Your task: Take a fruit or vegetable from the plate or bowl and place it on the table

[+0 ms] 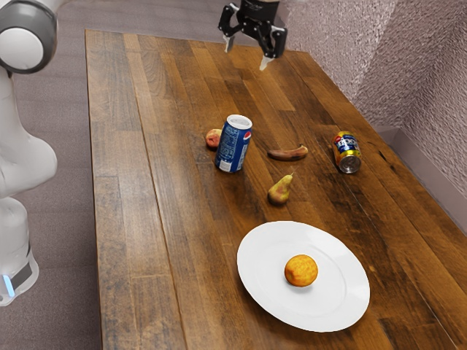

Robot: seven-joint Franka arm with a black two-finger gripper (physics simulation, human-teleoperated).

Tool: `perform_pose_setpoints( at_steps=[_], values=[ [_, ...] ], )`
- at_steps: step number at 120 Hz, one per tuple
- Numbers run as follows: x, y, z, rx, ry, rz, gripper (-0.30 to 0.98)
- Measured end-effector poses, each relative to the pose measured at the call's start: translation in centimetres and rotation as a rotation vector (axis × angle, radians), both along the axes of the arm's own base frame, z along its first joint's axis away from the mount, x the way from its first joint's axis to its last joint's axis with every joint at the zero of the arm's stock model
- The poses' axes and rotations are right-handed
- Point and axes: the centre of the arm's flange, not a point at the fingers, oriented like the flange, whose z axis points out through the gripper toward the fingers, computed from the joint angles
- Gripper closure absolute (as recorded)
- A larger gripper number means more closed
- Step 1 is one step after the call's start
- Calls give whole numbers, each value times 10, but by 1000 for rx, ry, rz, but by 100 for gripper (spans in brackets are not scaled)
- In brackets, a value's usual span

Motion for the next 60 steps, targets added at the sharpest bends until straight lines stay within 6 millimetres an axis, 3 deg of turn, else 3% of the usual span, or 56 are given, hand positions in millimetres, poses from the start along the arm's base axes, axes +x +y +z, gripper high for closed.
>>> perform_pose_setpoints(
  at_steps=[19,24,37,43,49,60],
  values=[
    [-20,-10,8,-83,56,66,0],
    [-24,-32,9,-90,75,51,0],
    [-41,-138,8,-80,118,-88,0],
    [-49,-173,3,-73,139,-130,0],
    [-52,-187,-1,-67,155,-129,0],
    [-46,-180,-20,-49,187,-66,0]
  ],
)
